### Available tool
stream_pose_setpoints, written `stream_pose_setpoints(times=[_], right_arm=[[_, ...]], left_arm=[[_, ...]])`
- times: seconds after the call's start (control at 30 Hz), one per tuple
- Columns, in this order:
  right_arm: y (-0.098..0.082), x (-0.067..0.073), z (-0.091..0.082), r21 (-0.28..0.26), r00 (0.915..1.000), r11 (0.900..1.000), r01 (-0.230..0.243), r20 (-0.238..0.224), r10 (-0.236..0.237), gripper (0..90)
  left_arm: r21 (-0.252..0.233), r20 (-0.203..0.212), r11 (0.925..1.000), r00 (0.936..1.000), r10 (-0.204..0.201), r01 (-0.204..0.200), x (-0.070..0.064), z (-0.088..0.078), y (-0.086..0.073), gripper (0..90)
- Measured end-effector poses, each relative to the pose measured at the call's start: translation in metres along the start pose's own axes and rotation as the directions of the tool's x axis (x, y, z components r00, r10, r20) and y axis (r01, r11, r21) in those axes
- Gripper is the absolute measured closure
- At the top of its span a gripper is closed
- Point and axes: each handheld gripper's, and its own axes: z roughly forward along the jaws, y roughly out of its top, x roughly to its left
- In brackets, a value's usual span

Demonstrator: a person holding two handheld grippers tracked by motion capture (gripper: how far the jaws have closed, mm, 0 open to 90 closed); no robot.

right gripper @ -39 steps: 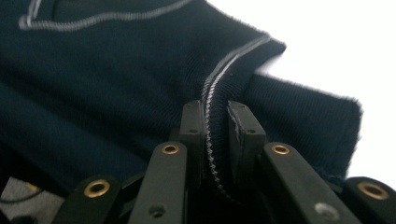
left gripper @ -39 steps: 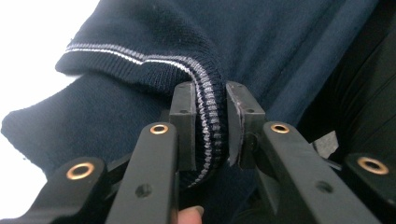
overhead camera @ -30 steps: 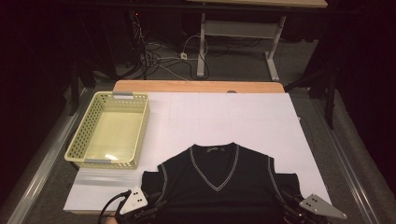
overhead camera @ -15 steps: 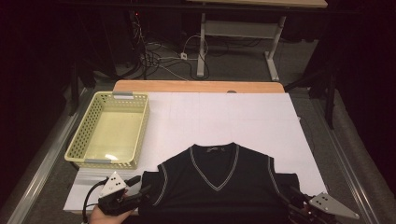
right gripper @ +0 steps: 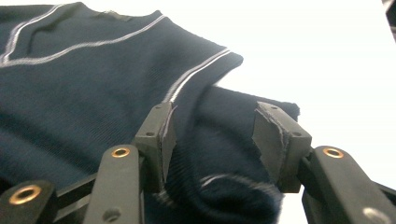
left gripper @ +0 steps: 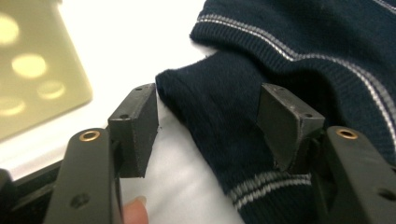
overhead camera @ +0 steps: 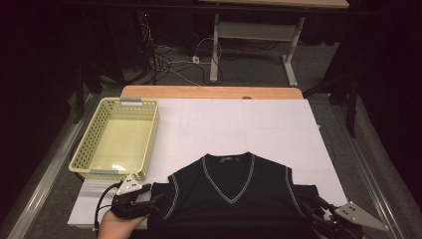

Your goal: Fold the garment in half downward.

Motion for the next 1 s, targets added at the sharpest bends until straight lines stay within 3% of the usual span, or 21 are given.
stream_pose_setpoints(times=[0.07, 0.17, 0.23, 0.27, 0.3, 0.37, 0.43, 0.5, 0.53, 0.8, 0.83, 0.87, 0.93, 1.0], right_arm=[[0.006, -0.01, 0.005, 0.025, 0.9995, 1.0, -0.009, 0.031, 0.008, 48.4], [0.01, -0.021, 0.012, 0.045, 0.998, 0.998, -0.04, 0.05, 0.038, 43.2], [0.015, -0.035, 0.027, 0.115, 0.9951, 0.991, -0.07, 0.077, 0.061, 31.3], [0.016, -0.039, 0.032, 0.146, 0.9945, 0.987, -0.072, 0.087, 0.059, 27.9], [0.016, -0.039, 0.032, 0.146, 0.9945, 0.987, -0.072, 0.087, 0.059, 27.9], [0.016, -0.045, 0.045, 0.196, 0.9939, 0.976, -0.096, 0.072, 0.083, 23.9], [0.016, -0.045, 0.046, 0.192, 0.9933, 0.976, -0.106, 0.067, 0.095, 24.3], [0.017, -0.043, 0.049, 0.192, 0.9948, 0.977, -0.097, 0.051, 0.088, 27.0], [0.018, -0.036, 0.051, 0.195, 0.9981, 0.979, -0.054, 0.041, 0.046, 36.5], [0.023, -0.033, 0.055, 0.215, 0.9992, 0.976, -0.028, -0.023, 0.033, 57.2], [0.024, -0.032, 0.056, 0.216, 0.9988, 0.976, -0.02, -0.04, 0.029, 64.5], [0.024, -0.032, 0.056, 0.216, 0.9988, 0.976, -0.02, -0.04, 0.029, 64.5], [0.025, -0.03, 0.057, 0.22, 0.9964, 0.975, -0.01, -0.08, 0.028, 75.9], [0.026, -0.027, 0.057, 0.223, 0.9972, 0.975, 0.021, -0.075, -0.004, 78.6]], left_arm=[[0.029, -0.008, 0.999, 0.9994, 0.033, -0.033, -0.004, 0.005, 0.006, 37.5], [0.036, -0.018, 0.9987, 0.9992, 0.036, -0.036, -0.004, 0.011, 0.007, 36.5], [0.017, -0.031, 0.9998, 0.9995, 0.004, -0.004, -0.003, 0.015, 0.01, 36.3], [0.024, -0.033, 0.9997, 0.9994, 0.008, -0.008, -0.003, 0.015, 0.011, 36.3], [0.024, -0.033, 0.9997, 0.9994, 0.008, -0.008, -0.003, 0.015, 0.011, 36.3], [0.039, -0.036, 0.9992, 0.9993, 0.012, -0.011, -0.002, 0.016, 0.015, 36.5], [0.047, -0.038, 0.9988, 0.9991, 0.017, -0.015, -0.003, 0.018, 0.017, 37.4], [0.048, -0.033, 0.9986, 0.9991, 0.025, -0.024, -0.004, 0.021, 0.02, 39.6], [0.044, -0.017, 0.9983, 0.9991, 0.039, -0.038, -0.006, 0.024, 0.022, 46.6], [0.046, 0.049, 0.9986, 0.9986, 0.022, -0.025, -0.004, 0.033, 0.031, 64.0], [0.044, 0.062, 0.9985, 0.9977, 0.029, -0.032, -0.004, 0.034, 0.031, 72.4], [0.04, 0.06, 0.9982, 0.9974, 0.041, -0.044, -0.005, 0.034, 0.031, 72.4], [0.04, 0.038, 0.9963, 0.9965, 0.074, -0.076, -0.009, 0.033, 0.032, 75.8], [0.026, 0.025, 0.9956, 0.9956, 0.09, -0.09, -0.012, 0.03, 0.033, 77.2]])
